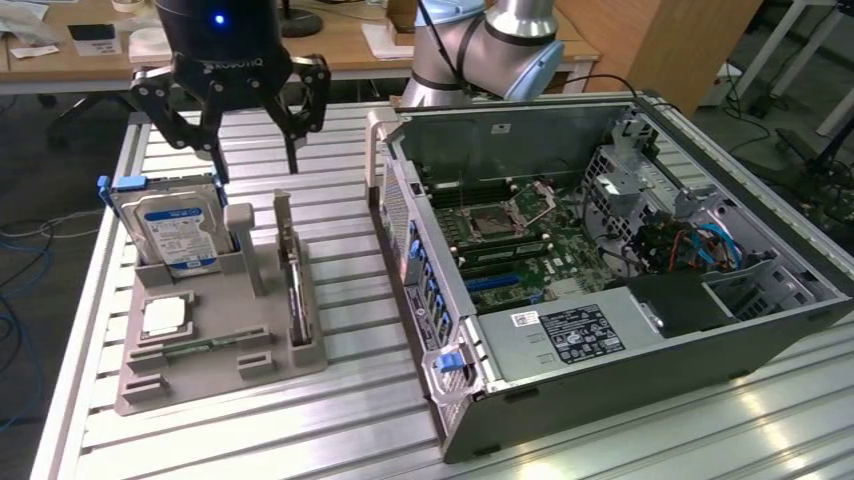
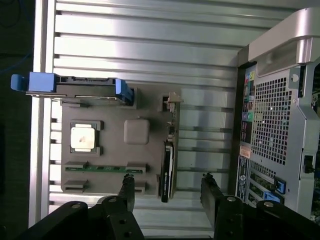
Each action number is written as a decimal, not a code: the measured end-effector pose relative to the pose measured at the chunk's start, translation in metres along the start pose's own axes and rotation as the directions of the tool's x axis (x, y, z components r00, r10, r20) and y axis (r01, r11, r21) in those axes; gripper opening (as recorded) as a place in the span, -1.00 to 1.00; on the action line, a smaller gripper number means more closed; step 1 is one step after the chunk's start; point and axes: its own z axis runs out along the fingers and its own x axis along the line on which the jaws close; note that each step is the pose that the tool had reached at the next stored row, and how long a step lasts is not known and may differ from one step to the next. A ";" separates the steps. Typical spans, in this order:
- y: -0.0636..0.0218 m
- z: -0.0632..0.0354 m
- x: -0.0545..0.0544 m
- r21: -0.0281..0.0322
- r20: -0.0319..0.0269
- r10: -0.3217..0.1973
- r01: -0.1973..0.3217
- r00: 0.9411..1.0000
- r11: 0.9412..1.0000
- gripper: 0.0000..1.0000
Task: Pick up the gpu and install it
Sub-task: 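Pick up the gpu and move the gpu toward the slot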
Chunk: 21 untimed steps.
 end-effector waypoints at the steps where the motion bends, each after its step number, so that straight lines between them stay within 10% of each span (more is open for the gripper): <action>1: 0.0000 0.0005 0.000 0.000 0.000 0.000 0.000 1.000 1.000 0.29; 21: -0.0094 0.0329 0.000 0.001 0.000 0.000 0.000 1.000 1.000 0.29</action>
